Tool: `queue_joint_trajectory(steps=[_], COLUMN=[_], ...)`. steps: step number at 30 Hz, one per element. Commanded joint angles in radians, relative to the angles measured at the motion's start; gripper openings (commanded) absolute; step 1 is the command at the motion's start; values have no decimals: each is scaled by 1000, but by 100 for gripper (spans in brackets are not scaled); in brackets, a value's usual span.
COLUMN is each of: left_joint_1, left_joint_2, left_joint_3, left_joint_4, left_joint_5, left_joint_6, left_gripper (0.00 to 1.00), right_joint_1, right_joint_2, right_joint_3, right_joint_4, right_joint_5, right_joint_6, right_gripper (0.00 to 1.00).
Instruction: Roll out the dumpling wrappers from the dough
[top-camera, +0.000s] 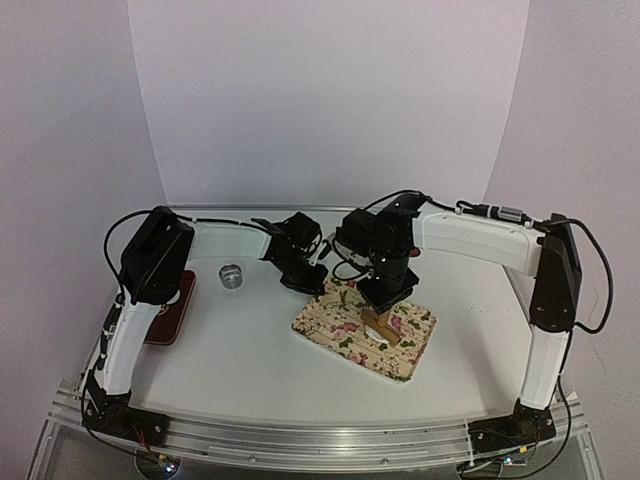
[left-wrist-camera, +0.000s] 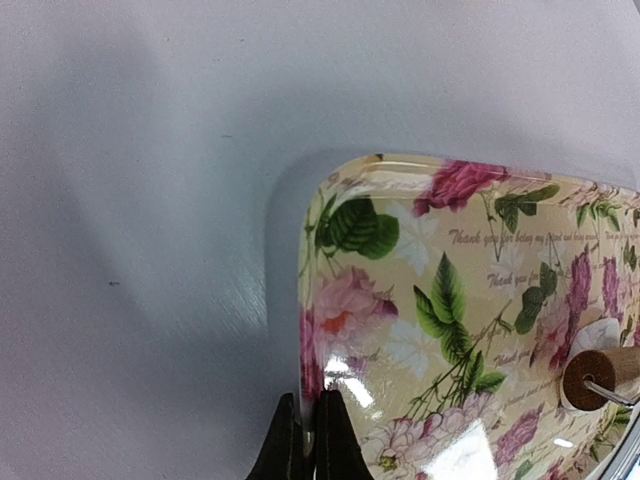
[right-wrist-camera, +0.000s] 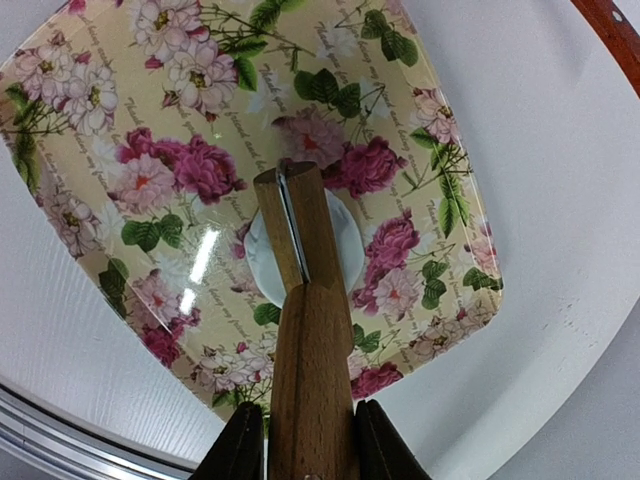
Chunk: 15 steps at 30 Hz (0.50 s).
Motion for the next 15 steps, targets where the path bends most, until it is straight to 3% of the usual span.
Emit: queue_joint_trajectory(steps=[1,15], left_joint_1=[-10,-10], left_joint_2=[29,-32], left_joint_3=[-20,-156], left_joint_4=[-80,-61], left_joint_5=[-70,-147], left_joint_6=[-9,17], left_gripper=[0,0], right_joint_1=[4,-75], right_joint_2=[233,236], right_joint_3=[-97,-122], right_joint_4=[35,-14], right_joint_5=[-61,55], right_joint_6=[59,103], right_gripper=[0,0])
